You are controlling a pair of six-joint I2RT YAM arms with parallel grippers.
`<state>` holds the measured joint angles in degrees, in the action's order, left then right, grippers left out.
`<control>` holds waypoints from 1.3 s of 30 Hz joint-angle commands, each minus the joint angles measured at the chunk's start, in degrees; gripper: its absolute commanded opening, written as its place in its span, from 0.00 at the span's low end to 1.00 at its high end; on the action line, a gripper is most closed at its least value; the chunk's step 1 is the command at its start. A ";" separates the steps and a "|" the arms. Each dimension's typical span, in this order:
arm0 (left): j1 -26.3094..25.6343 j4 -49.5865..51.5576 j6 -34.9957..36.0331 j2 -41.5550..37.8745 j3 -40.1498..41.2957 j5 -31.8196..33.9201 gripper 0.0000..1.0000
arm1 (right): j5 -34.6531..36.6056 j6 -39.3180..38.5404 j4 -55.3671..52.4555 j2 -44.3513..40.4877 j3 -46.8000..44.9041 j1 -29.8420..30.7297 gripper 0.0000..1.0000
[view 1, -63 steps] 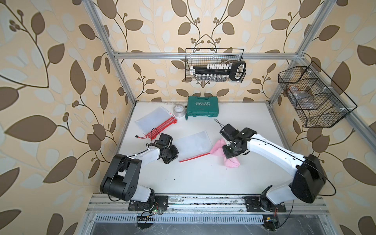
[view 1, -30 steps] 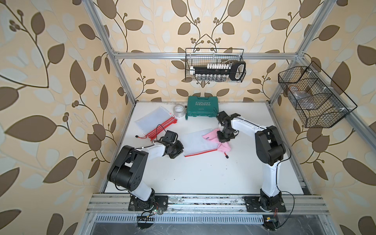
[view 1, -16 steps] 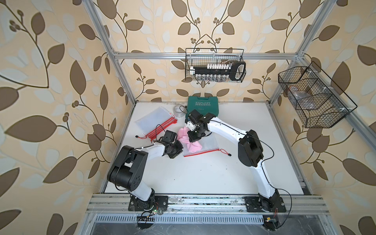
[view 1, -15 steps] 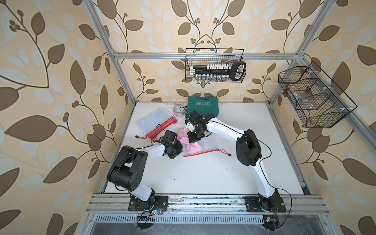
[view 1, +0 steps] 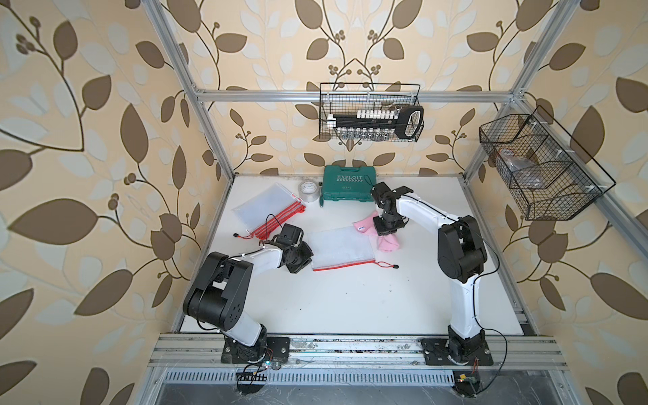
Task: Wipe the document bag
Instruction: Wipe the dirt from the document bag.
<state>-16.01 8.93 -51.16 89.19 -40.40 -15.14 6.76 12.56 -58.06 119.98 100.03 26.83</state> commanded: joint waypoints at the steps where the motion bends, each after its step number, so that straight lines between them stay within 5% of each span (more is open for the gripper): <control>1: 0.72 5.48 1.41 0.94 -0.46 2.60 0.00 | -14.48 -3.20 -0.19 1.02 5.09 10.14 0.00; 5: 0.72 5.26 1.67 0.94 -0.85 2.34 0.00 | -27.87 0.93 2.07 10.22 13.35 13.51 0.00; 10: 0.80 4.92 1.76 0.64 0.00 2.23 0.00 | -33.73 7.28 8.08 14.60 11.61 13.24 0.00; 14: 1.53 4.42 1.76 0.30 0.74 1.88 0.00 | -23.30 9.04 5.01 12.50 5.52 7.78 0.00; 19: 3.41 4.08 1.76 -0.49 1.26 0.83 0.00 | 3.74 4.24 -1.87 3.03 -2.02 1.81 0.00; 22: 4.18 4.38 3.42 -1.02 1.12 0.46 0.00 | 8.29 2.34 -3.02 -0.45 -2.52 0.63 0.00; 29: 4.41 4.66 4.16 -0.26 -0.28 -0.27 0.00 | -19.17 -0.30 -1.86 7.65 14.84 12.71 0.00; 32: 4.41 5.03 4.39 -0.67 -0.29 -0.20 0.00 | -27.29 3.18 0.41 13.90 18.53 13.48 0.00; 35: 4.47 5.30 4.40 -1.55 0.14 0.11 0.00 | -27.63 4.94 0.59 17.16 17.49 12.87 0.00; 39: 5.65 5.64 4.56 -3.58 1.02 0.21 0.00 | -16.37 5.89 0.37 12.65 8.18 7.47 0.00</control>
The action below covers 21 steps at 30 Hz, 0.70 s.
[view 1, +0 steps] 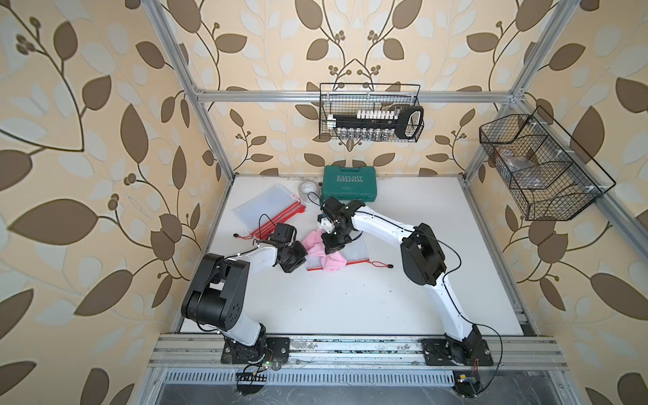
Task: Wipe the document bag
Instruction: Wipe the dirt from the document bag.
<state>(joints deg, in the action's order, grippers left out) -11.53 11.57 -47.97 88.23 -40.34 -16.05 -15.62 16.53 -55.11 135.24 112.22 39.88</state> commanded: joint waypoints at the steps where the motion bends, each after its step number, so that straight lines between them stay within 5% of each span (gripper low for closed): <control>1: 1.75 3.26 1.47 -3.30 1.05 1.14 0.00 | 9.84 1.69 -2.60 -4.68 -6.91 -7.47 0.00; 8: 7.40 11.89 5.37 -12.50 -2.64 2.14 0.00 | 25.19 -1.68 -5.39 -14.28 -15.74 -12.52 0.00; 12: 9.15 23.32 10.12 -19.54 -10.82 6.97 0.00 | 22.61 -1.68 -4.52 -15.28 -17.88 -12.50 0.00; 21: 9.24 43.61 30.61 -30.41 -41.31 32.46 0.00 | 16.79 -1.50 -2.20 -14.89 -20.51 -10.51 0.00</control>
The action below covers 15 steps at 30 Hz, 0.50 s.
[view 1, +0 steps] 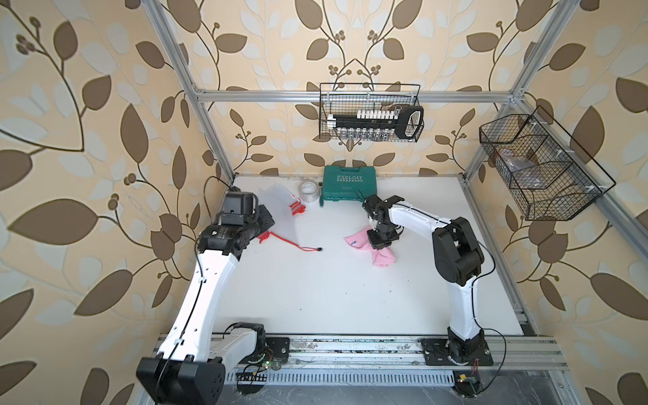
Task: Wipe the document bag
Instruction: Wipe the dirt from the document bag.
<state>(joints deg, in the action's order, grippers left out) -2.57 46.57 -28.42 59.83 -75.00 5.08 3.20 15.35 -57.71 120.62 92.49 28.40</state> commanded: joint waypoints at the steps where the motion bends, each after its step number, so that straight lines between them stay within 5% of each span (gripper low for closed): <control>1: 0.28 9.68 14.40 -1.37 -10.05 12.75 0.00 | -1.91 -0.37 0.42 -0.12 -0.68 1.55 0.00; 6: -1.41 17.45 20.80 8.74 -23.56 8.00 0.00 | 0.72 -0.21 1.42 -1.39 -2.66 1.30 0.00; 9: -9.15 14.46 18.16 13.38 -20.03 5.29 0.00 | 1.18 0.67 2.63 -3.93 -5.57 -0.95 0.00; 13: -15.94 2.91 8.26 20.21 -8.99 -8.97 0.00 | 2.36 1.25 4.04 -7.46 -10.01 -3.01 0.00; 15: -20.10 -2.31 4.28 26.01 -5.26 -10.52 0.00 | 2.51 1.68 4.44 -8.77 -11.84 -3.69 0.00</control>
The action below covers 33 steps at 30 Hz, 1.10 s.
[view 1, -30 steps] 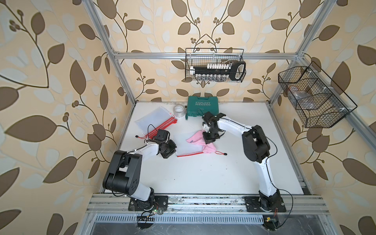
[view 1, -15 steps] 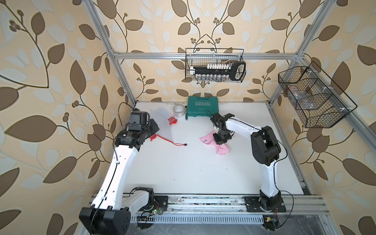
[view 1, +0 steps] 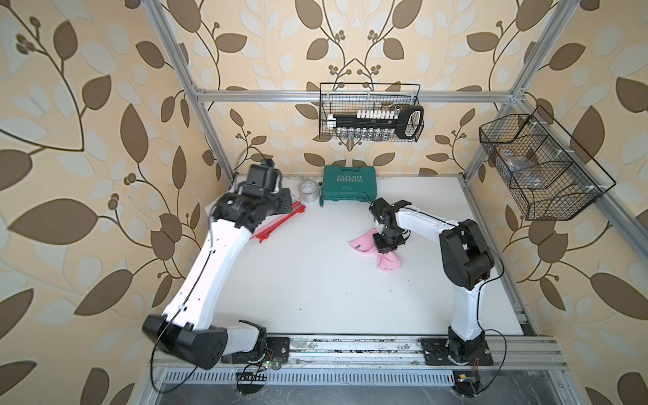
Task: Wipe the document bag
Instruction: Wipe the dirt from the document bag.
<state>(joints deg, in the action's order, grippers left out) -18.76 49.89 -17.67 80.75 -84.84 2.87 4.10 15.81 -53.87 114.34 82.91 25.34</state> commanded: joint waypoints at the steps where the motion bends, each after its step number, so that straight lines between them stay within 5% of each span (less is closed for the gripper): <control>1: -5.13 -8.07 -8.61 8.63 5.76 -11.73 0.00 | 1.66 1.53 0.91 -3.15 -3.22 -0.88 0.00; 8: -11.16 -23.27 -17.58 27.58 5.73 -24.09 0.00 | 1.88 2.70 1.68 -6.77 -6.53 -0.98 0.00; 17: -12.78 -41.15 -32.93 35.75 6.95 -33.45 0.00 | 5.25 2.73 -0.62 -9.73 -4.91 -0.87 0.00; 20: -12.79 -41.58 -33.05 35.27 7.01 -32.50 0.05 | 5.91 2.58 -1.10 -10.43 -3.83 -0.91 0.00; 24: -12.66 -42.86 -32.70 33.42 8.02 -32.24 0.47 | 6.66 2.55 -2.26 -11.96 -1.46 -0.86 0.00; 27: -12.21 -41.86 -31.76 31.04 9.21 -31.30 0.60 | 7.45 2.22 -3.16 -12.91 0.86 -0.68 0.00; 30: -9.96 -38.70 -30.30 25.95 12.39 -27.01 0.60 | 7.90 0.79 -4.82 -11.52 5.16 0.92 0.00; 33: -3.96 -36.87 -30.93 19.86 18.60 -23.83 0.42 | 6.78 -0.31 -4.94 -8.77 9.98 3.41 0.00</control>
<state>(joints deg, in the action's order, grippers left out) -28.08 10.28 -48.90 108.18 -69.06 -25.76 10.94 17.02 -57.47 103.83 89.17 26.57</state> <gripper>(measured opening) 0.453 0.049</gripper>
